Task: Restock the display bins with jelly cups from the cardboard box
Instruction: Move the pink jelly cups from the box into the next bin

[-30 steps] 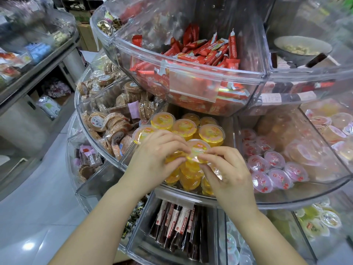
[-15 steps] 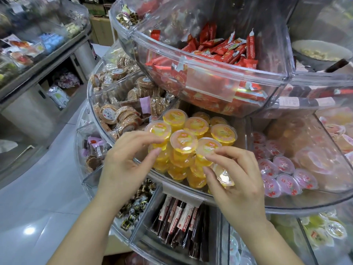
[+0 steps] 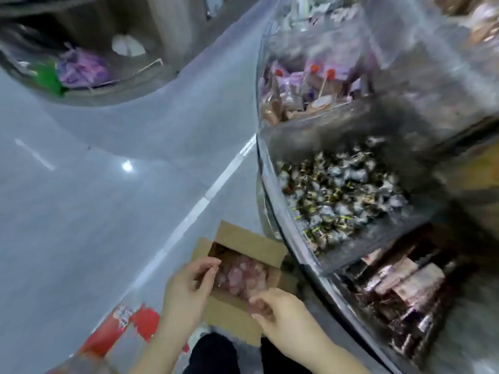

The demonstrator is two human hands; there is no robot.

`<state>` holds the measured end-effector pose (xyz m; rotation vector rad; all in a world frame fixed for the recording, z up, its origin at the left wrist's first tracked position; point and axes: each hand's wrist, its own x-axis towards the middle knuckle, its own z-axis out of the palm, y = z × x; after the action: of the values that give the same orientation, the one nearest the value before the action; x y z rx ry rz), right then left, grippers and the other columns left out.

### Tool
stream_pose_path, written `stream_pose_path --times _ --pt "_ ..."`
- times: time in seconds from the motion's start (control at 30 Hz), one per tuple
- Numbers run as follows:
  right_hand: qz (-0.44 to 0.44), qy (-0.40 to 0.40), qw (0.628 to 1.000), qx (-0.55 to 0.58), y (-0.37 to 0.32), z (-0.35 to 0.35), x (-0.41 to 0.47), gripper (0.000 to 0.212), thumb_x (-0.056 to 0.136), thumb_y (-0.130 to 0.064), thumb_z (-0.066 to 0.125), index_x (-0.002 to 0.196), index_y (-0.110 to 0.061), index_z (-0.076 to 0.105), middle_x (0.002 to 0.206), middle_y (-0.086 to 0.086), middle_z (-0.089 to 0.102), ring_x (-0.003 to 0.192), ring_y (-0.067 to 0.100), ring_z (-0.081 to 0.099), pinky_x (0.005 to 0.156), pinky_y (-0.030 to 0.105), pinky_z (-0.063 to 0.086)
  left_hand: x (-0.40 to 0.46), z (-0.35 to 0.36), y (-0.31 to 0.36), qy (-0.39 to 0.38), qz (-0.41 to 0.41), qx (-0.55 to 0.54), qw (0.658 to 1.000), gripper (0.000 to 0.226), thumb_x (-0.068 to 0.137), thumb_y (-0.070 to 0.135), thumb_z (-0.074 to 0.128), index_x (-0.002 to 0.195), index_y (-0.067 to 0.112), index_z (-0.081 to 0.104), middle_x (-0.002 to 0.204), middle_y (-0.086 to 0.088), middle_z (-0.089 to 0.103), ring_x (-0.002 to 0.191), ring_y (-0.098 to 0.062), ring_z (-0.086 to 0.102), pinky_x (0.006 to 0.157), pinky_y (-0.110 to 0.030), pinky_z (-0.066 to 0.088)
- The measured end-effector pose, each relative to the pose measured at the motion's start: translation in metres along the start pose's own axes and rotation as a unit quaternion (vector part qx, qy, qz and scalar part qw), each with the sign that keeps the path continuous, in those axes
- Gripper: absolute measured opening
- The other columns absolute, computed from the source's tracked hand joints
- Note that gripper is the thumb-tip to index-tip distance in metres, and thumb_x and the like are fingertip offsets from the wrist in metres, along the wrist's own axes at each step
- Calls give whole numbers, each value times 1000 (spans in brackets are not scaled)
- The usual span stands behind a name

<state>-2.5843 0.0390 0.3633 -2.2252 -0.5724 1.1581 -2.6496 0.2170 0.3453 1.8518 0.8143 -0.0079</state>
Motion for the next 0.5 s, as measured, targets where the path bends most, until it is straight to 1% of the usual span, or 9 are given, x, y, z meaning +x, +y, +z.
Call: stream_pose_path --times 0.07,0.13,0.17,0.27,0.33,0.37,0.4,0.43,0.5 --pt "78 -60 995 7 42 52 47 26 90 -22 55 115 -19 61 109 1 63 99 13 60 80 19 42 9 14 -68 -44 -50 43 997 40 86 4 61 77 43 63 82 25 68 82 5 63 68 3 38" --pt "143 -92 985 5 85 98 91 26 90 -18 55 115 -15 60 111 6 65 101 17 60 75 18 39 21 33 -131 -97 -96 94 986 30 87 1 58 89 30 64 89 16 66 90 -8 65 71 3 37" --pt "167 -102 981 -3 106 119 112 26 90 -16 55 115 -13 60 113 8 65 103 19 60 74 20 38 30 43 -162 -125 -113 117 979 26 87 2 56 97 25 65 94 9 66 94 -12 65 74 0 38" --pt "222 -123 967 -27 163 167 177 25 90 -17 56 112 -7 62 114 10 64 105 23 60 68 22 34 65 75 -247 -178 -160 177 955 31 85 6 55 114 17 60 110 -4 65 106 -20 60 91 -24 43" --pt "243 -106 963 -37 193 190 219 24 91 -18 54 110 -5 62 101 12 65 93 25 62 65 20 41 94 98 -291 -209 -178 213 938 38 83 9 56 121 16 55 119 -9 61 112 -26 57 95 -32 43" --pt "243 -88 965 -42 205 200 238 23 91 -16 53 108 -4 62 98 13 66 89 26 62 68 19 46 110 110 -310 -222 -174 229 932 40 83 12 58 123 15 53 122 -11 59 114 -27 55 97 -31 41" --pt "236 -68 969 -42 218 210 257 22 89 -11 52 106 -3 64 100 14 68 92 28 63 75 22 50 126 124 -328 -229 -167 236 930 42 84 13 59 125 13 52 124 -12 58 116 -27 53 98 -29 39" --pt "228 -53 971 -48 232 219 273 22 87 -8 51 103 -2 65 103 17 69 97 31 64 81 27 50 140 138 -342 -234 -159 235 930 44 83 15 62 126 10 50 125 -14 56 117 -28 52 98 -28 37" --pt "223 -40 971 -72 259 230 299 24 87 -7 52 107 -2 65 112 18 67 104 32 62 85 31 48 165 170 -365 -252 -135 232 930 54 82 20 65 131 8 44 131 -18 48 123 -31 46 103 -29 33"
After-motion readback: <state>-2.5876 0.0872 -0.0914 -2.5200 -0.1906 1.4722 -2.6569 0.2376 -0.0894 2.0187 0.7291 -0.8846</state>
